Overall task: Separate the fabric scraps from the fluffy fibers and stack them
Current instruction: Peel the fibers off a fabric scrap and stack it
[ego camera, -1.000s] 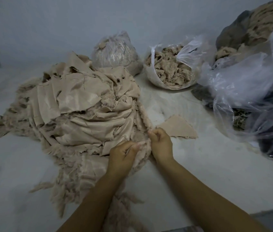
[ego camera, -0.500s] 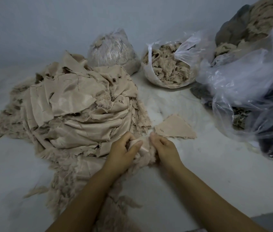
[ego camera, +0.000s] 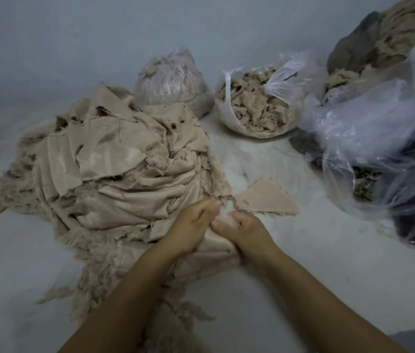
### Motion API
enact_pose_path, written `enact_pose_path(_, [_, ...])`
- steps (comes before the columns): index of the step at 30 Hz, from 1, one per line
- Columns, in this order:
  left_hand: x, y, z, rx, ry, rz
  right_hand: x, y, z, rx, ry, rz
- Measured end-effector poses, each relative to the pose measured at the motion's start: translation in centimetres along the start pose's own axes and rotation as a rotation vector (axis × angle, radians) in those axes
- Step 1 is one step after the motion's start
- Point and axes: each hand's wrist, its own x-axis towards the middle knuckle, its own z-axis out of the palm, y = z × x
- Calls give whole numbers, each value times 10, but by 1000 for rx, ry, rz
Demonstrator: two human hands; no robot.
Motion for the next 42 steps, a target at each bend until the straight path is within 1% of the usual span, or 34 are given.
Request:
enact_pose_path(2, [5, -3, -1, 66, 64, -14, 1, 1, 0, -40, 35, -22])
enact_pose_path(4, [6, -10, -1, 83, 79, -53, -2, 6, -1, -70, 90, -57])
enact_pose_path(6, [8, -17, -1, 43, 121, -82, -8, 11, -2, -21, 122, -56])
enact_pose_path(8, [9, -20, 0, 36, 135, -79, -13, 12, -6, 47, 79, 1])
enact_pose_path(9, [9, -20, 1, 35, 109, -67, -14, 10, -8, 36, 21, 35])
enact_pose_path(11, [10, -17, 3, 54, 3, -19, -12, 0, -10, -122, -73, 89])
enact_pose_path(12, [11, -14, 6, 70, -46, 1, -9, -4, -10, -200, -82, 93])
enact_pose_path(13, [12, -11, 8, 89, -61, 14, -6, -8, -9, -230, -77, 75])
enact_pose_path(15, [16, -12, 9, 151, -6, 36, -2, -10, -7, -190, -39, 16])
enact_pose_path(17, [18, -16, 4, 215, 69, 11, -3, -4, -10, -171, 44, -10])
enact_pose_path(20, [15, -31, -16, 215, 229, -94, -11, 9, -23, -17, 156, 58])
enact_pose_path(21, [14, -32, -20, 194, 200, -109, -13, 9, -26, 24, 167, 74])
enact_pose_path(24, [10, -22, -10, 129, -59, -185, -11, 8, -23, 42, 170, 52])
enact_pose_path(26, [8, -17, 1, 148, -145, -133, -8, 5, -16, 72, 187, 35])
enact_pose_path(28, [7, -17, 7, 171, -128, -75, -5, 6, -14, 5, 193, 14])
enact_pose_path(30, [4, -20, 10, 120, -86, -64, -4, 7, -13, -81, 172, -19])
enact_pose_path(31, [3, -20, 11, 97, -70, -61, -4, 9, -12, -86, 178, -35])
enact_pose_path(35, [1, -26, 6, 178, 12, -104, -5, 16, -8, -41, 301, -70])
enact_pose_path(38, [1, -31, -2, 145, 159, -144, -7, 24, -10, 8, 401, -32])
enact_pose_path(39, [-1, -30, -4, 135, 180, -146, -7, 25, -11, 31, 424, -28])
enact_pose_path(40, [-2, -28, -7, 117, 166, -147, -6, 25, -11, 53, 439, -28])
enact_pose_path(42, [-7, -22, -7, 67, 34, -166, -6, 23, -12, 95, 448, -29])
